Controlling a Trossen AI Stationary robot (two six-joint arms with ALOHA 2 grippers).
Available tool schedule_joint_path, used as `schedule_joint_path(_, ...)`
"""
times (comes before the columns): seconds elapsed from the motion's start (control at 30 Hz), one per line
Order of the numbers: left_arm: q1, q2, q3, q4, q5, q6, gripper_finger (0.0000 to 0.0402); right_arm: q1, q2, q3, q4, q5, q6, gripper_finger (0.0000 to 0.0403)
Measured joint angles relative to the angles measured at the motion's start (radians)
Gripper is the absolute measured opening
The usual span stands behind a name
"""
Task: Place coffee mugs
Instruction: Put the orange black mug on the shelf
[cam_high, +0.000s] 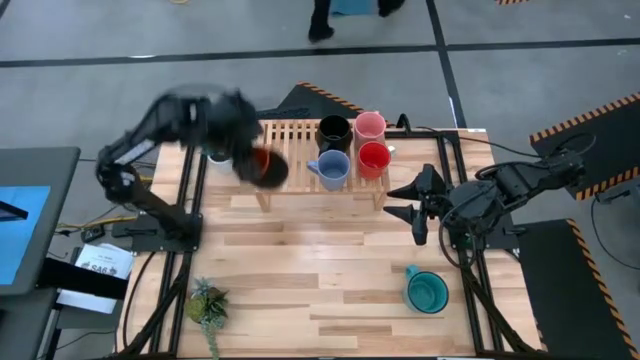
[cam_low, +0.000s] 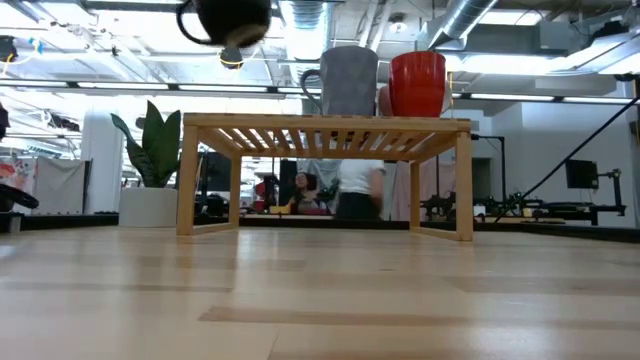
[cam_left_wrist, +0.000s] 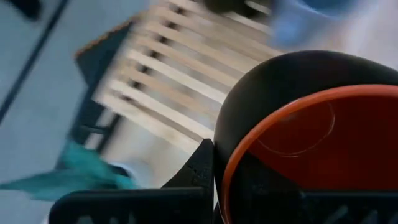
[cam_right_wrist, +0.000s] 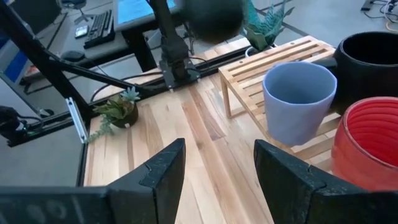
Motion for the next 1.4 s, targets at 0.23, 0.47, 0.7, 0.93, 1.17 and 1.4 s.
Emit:
schedule_joint_path(0.23, 0.349, 0.168, 0.109, 0.045, 0.086, 0.258, 0.0001, -0.01, 0.015, -0.001, 0.002, -0.001, 0.102, 0.0217)
schedule_joint_path(0.47, 0.397, 0.305, 0.125, 0.104, 0.146, 0.398, 0.0, -0.045, 0.051, 0.0, 0.006, 0.001, 0.202, 0.0217)
schedule_joint_path(0.7, 0.398, 0.392, 0.125, 0.144, 0.141, 0.43, 0.0, -0.082, 0.104, 0.0, 0.012, 0.0, 0.234, 0.0217)
schedule_joint_path(0.93, 0.394, 0.402, 0.125, 0.19, 0.146, 0.449, 0.0009, -0.089, 0.122, 0.0, 0.026, 0.0, 0.229, 0.0217)
schedule_joint_path(1.17, 0.388, 0.401, 0.125, 0.214, 0.148, 0.444, 0.0048, -0.089, 0.122, 0.0, 0.037, 0.001, 0.225, 0.0217)
schedule_joint_path(1.4, 0.375, 0.401, 0.126, 0.246, 0.149, 0.443, 0.0074, -0.089, 0.121, 0.0, 0.037, 0.001, 0.215, 0.0217)
